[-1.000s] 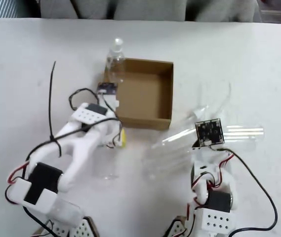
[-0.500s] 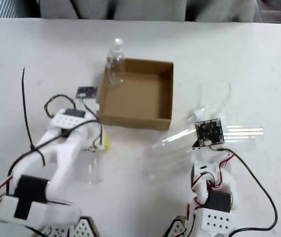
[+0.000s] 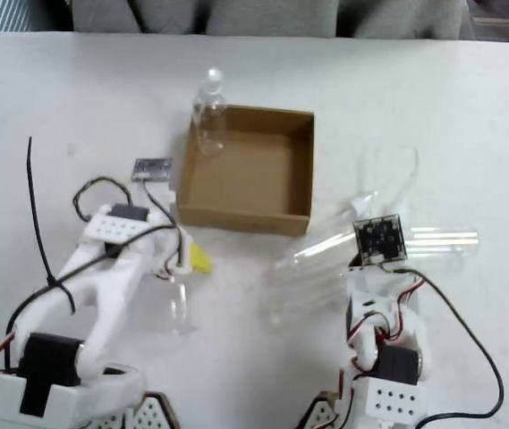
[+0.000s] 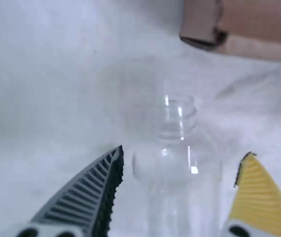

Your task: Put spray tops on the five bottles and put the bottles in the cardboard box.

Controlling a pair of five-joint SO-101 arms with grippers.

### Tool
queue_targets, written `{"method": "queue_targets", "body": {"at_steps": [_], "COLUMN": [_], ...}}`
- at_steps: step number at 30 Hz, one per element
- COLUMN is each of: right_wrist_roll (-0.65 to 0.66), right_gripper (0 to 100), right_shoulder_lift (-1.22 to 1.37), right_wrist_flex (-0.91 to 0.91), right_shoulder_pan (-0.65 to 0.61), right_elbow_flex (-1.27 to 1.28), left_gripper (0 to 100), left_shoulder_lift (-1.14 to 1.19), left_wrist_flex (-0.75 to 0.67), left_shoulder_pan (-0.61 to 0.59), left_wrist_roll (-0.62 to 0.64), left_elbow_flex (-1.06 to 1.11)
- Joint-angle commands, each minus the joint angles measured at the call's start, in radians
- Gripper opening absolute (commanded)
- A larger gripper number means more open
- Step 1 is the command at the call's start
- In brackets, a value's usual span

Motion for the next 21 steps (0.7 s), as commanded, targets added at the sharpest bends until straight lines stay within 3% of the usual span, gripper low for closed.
{"method": "queue_targets", "body": {"at_steps": [1, 7, 11, 21], "right_wrist_roll": [0.006, 0.006, 0.006, 0.006], "right_gripper": [1.9, 1.9, 1.9, 2.0], "right_shoulder_lift": [-0.008, -0.008, -0.008, -0.008], "right_wrist_flex": [0.005, 0.005, 0.005, 0.005], "right_shoulder_pan": [-0.001, -0.001, -0.001, -0.001], "right_elbow_flex": [0.009, 0.009, 0.009, 0.009], "left_gripper": [36, 36, 36, 36], "left_shoulder_lift": [-0.03, -0.022, -0.007, 0.222], "left_wrist_flex": [0.005, 0.075, 0.078, 0.186], "left_shoulder_pan": [-0.01, -0.01, -0.001, -0.001], "left_wrist_roll": [-0.006, 0.002, 0.097, 0.166], "left_elbow_flex": [-0.018, -0.104, -0.124, -0.278]}}
